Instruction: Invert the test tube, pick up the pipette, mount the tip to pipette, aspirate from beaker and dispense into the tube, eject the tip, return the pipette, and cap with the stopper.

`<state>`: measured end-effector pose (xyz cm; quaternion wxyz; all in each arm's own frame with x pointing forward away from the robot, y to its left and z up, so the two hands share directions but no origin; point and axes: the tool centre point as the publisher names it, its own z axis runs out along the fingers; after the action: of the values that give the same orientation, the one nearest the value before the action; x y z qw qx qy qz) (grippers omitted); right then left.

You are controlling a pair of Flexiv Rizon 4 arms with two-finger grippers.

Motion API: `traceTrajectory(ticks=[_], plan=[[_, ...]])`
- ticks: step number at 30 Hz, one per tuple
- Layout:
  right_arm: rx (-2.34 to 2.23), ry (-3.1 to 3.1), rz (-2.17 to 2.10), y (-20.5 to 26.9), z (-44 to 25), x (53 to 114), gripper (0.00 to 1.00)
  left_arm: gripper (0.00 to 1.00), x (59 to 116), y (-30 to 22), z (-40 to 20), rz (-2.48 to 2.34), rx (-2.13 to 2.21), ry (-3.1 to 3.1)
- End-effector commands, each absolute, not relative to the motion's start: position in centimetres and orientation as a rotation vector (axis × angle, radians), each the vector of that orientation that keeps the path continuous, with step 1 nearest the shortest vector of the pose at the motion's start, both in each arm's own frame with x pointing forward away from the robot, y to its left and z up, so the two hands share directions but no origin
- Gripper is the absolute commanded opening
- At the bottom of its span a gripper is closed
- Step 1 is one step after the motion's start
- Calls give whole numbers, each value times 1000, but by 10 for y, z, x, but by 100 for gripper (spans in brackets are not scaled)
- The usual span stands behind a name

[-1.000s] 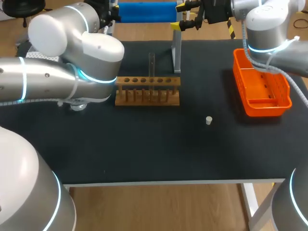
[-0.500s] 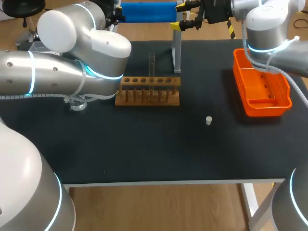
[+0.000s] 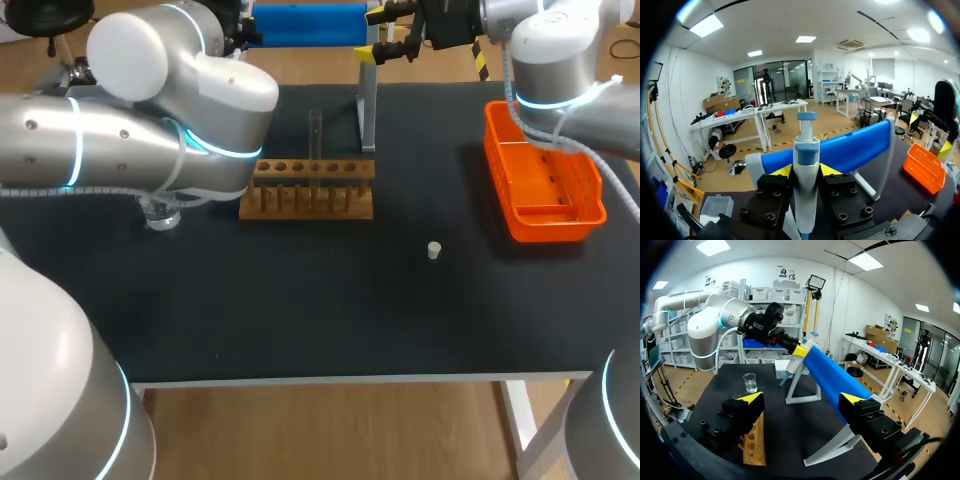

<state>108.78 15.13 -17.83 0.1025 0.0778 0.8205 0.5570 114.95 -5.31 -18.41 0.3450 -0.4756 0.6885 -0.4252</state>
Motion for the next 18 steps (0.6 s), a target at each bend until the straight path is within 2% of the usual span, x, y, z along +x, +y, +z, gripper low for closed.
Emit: traceTrajectory(ticks=[1, 18], plan=[[227, 2425, 1645, 150, -178, 1089, 100, 0, 1153, -55, -184, -1090, -1244, 1794], [227, 2425, 1645, 150, -178, 1089, 100, 0, 1155, -53, -190, -1072, -1271, 1797]])
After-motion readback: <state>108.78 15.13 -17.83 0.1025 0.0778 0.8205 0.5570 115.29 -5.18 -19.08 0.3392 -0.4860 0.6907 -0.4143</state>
